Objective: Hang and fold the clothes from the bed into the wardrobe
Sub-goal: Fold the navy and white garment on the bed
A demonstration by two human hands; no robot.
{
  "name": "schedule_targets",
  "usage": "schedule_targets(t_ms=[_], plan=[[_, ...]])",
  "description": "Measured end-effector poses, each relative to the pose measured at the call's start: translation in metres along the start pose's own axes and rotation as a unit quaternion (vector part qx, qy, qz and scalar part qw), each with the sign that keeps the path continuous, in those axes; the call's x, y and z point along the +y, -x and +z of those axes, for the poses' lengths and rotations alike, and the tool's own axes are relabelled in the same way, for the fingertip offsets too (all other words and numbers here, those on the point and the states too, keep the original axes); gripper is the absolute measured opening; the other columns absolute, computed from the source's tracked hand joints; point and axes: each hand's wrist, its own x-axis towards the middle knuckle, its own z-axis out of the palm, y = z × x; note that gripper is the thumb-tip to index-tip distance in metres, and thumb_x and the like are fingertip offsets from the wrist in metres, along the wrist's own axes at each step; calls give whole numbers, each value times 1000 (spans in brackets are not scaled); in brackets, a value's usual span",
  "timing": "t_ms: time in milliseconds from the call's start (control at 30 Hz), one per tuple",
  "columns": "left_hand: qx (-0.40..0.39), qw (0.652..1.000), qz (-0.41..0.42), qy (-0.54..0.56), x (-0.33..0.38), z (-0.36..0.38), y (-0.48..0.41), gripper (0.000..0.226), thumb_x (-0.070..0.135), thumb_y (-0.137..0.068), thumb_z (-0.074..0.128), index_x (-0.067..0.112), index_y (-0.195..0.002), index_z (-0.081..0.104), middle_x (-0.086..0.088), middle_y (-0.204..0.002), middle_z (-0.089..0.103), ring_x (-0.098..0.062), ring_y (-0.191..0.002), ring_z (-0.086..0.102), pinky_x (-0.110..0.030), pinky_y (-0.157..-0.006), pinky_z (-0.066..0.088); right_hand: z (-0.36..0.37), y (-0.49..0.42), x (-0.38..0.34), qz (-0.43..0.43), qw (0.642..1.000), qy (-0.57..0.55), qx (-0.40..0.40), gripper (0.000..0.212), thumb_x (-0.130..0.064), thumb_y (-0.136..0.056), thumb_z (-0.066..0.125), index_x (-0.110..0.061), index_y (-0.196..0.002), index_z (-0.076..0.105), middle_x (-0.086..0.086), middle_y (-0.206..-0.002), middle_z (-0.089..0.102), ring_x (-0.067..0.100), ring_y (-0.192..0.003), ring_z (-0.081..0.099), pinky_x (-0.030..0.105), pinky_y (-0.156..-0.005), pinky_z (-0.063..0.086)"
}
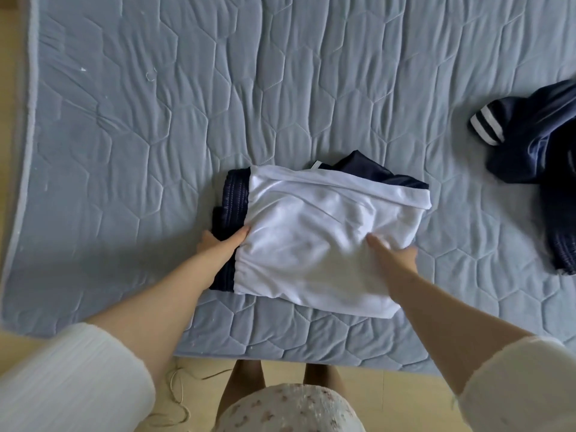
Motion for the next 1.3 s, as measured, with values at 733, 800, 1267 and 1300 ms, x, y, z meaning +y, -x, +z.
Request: schedule_targets(t_ms=[733,800,1267,1300], plan=[[-100,976,66,181,8,-169,137,42,45,-65,78,16,-94,68,-8,-92,71,-26,-88,65,-32,-68,50,-27,193,-85,-36,969,-49,-239,47,-33,-71,74,-13,-112,61,11,-94,69,28,-85,63,34,-64,48],[-69,969,89,222,14,-200,167,38,43,-70,76,16,-95,68,-7,-91,70,-25,-86,65,-31,-65,49,-23,238,-109,-73,960,-44,-268,44,-30,-74,72,-13,-113,61,10,-93,68,27,-83,62,34,-65,48],[79,842,178,503,-11,-412,346,37,33,-77,73,7,-101,64,-10,-91,63,-28,-89,59,-37,-87,46,33,529,-223,-287,858,70,-419,19,-25,-76,69,-11,-81,56,9,-62,65,27,-68,58,32,-57,43],[88,830,178,521,-22,-426,355,34,33,-76,74,8,-98,65,-10,-88,63,-28,-85,60,-37,-85,46,42,550,-223,-301,846,85,-431,18,-24,-77,68,-11,-78,56,8,-54,65,26,-66,57,31,-56,43]])
